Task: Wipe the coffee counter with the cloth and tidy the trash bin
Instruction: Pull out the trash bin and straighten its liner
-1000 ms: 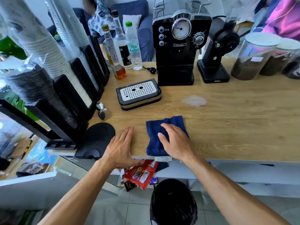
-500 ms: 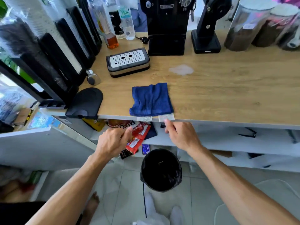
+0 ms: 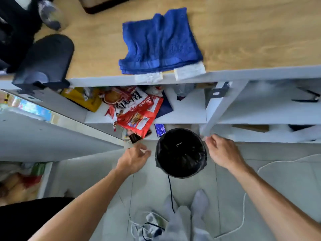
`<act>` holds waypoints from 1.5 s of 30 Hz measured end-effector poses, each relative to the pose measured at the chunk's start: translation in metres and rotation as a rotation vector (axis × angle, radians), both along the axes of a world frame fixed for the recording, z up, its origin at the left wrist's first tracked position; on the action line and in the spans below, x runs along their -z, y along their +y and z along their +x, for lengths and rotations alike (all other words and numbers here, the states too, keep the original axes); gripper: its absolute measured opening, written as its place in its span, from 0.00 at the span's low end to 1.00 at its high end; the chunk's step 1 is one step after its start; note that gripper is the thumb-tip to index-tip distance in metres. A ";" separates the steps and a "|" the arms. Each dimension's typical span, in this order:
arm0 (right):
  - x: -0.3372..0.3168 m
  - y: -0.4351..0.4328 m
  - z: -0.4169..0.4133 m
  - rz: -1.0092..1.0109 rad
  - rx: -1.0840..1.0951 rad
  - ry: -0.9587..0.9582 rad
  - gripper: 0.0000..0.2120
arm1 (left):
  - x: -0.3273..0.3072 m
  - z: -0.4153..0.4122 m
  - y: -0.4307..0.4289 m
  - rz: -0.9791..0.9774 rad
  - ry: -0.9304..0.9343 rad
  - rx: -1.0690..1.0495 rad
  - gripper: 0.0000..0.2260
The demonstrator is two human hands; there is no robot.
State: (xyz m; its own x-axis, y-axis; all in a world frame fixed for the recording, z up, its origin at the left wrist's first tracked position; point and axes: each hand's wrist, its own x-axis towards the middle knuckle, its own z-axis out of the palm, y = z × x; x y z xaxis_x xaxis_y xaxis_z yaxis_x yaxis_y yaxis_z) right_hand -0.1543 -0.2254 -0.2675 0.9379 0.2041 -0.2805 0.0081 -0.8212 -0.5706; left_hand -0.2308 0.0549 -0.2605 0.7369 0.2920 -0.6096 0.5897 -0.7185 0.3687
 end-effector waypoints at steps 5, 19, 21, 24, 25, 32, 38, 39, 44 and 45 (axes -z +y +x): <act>0.091 -0.003 -0.016 -0.092 0.031 0.157 0.14 | 0.092 0.001 0.004 0.030 0.130 -0.024 0.18; 0.287 -0.008 -0.014 -0.295 0.131 0.403 0.20 | 0.300 0.029 0.008 0.213 0.277 0.037 0.21; 0.303 -0.006 -0.011 -0.271 0.161 0.439 0.16 | 0.316 0.033 0.010 0.226 0.294 0.067 0.20; 0.316 -0.002 -0.012 -0.252 0.225 0.460 0.13 | 0.330 0.033 0.009 0.221 0.282 0.087 0.17; 0.318 -0.002 -0.012 -0.256 0.251 0.453 0.12 | 0.333 0.033 0.008 0.223 0.268 0.089 0.16; 0.297 -0.005 -0.016 -0.302 0.238 0.436 0.09 | 0.313 0.027 0.019 0.151 0.225 0.156 0.10; 0.245 -0.009 -0.024 -0.301 0.187 0.441 0.08 | 0.258 0.010 0.024 0.108 0.194 0.159 0.06; 0.235 -0.008 -0.025 -0.295 0.180 0.435 0.08 | 0.247 0.010 0.026 0.103 0.185 0.148 0.06; 0.175 -0.007 -0.029 -0.249 0.181 0.411 0.08 | 0.187 0.006 0.026 0.101 0.118 0.101 0.05; 0.170 -0.007 -0.030 -0.239 0.185 0.413 0.08 | 0.181 0.005 0.023 0.100 0.116 0.091 0.06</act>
